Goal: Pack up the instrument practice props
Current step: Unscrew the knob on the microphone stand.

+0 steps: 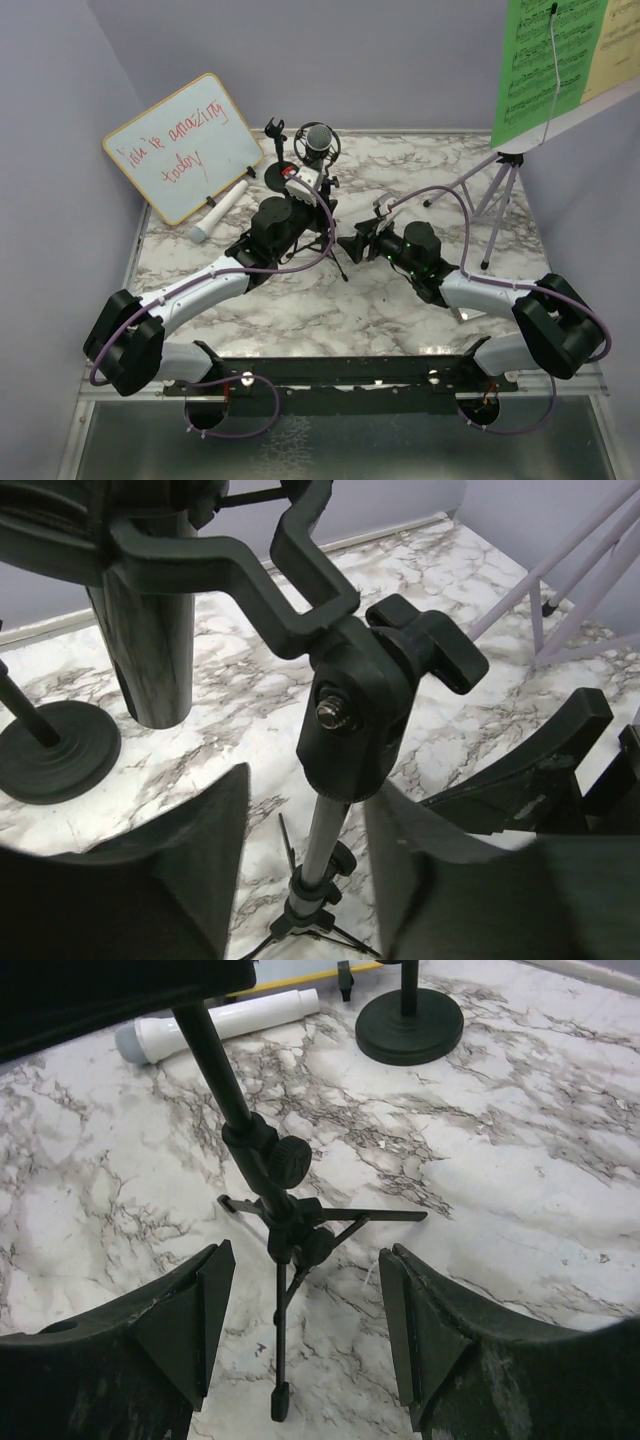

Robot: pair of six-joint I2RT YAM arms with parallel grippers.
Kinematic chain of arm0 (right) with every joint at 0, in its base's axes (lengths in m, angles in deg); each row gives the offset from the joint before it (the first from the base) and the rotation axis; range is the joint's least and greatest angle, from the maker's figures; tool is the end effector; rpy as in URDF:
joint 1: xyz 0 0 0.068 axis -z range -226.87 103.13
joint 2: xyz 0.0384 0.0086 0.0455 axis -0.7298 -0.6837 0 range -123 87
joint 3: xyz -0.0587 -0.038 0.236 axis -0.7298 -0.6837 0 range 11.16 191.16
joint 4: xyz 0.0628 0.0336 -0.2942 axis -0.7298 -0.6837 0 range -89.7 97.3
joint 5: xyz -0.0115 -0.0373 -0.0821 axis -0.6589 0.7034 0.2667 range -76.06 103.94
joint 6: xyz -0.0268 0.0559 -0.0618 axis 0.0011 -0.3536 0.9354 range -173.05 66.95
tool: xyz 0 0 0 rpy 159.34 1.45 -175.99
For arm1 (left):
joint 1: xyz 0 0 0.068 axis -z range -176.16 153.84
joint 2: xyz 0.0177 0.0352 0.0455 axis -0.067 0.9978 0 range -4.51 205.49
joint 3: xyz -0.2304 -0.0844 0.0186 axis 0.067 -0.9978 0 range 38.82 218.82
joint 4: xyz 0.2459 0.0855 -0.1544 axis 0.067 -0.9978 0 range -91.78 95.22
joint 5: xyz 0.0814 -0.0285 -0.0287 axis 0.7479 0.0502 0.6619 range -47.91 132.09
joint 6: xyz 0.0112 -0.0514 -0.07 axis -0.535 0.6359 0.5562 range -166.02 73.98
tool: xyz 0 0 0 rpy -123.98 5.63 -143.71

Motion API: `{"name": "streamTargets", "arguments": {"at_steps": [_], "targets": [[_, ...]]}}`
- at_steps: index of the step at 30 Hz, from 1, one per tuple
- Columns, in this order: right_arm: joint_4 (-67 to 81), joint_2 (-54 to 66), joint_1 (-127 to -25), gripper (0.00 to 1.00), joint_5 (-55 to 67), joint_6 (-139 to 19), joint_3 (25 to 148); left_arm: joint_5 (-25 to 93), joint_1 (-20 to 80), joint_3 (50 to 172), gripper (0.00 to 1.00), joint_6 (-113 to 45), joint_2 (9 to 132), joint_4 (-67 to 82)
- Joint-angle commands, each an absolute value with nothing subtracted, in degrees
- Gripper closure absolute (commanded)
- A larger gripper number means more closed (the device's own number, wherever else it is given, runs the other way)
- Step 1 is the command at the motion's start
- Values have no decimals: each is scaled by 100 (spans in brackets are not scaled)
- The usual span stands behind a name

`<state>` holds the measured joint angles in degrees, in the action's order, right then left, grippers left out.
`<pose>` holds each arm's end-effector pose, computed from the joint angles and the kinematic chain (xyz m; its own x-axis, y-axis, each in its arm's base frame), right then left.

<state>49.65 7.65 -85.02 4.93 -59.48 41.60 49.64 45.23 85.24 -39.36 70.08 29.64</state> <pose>0.2762 0.2324 0.1505 -0.1714 0.0061 -0.9852 -0.7178 0.6842 0.1291 0.2998 -0.2505 0.2479 -0.1134 -0.0533 -0.9921 0.5477 0.8298 -0.1071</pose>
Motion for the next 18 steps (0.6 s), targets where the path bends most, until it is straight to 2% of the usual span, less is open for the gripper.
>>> {"name": "streamTargets", "arguments": {"at_steps": [1, 4, 10, 18], "targets": [[5000, 915, -8398, 33, -113, -5636, 4058, 4618, 4552, 8566, 58, -4421, 6957, 3185], [5166, 860, -8388, 33, -512, -5563, 3957, 3970, 4500, 8409, 68, -4566, 6902, 3170], [5029, 638, -8390, 34, -1166, -5413, 4073, 3070, 4406, 8169, 100, -5024, 6845, 3075], [5415, 560, -8190, 34, -1645, -5349, 3889, 1327, 3796, 8168, 100, -5135, 6849, 3054]]}}
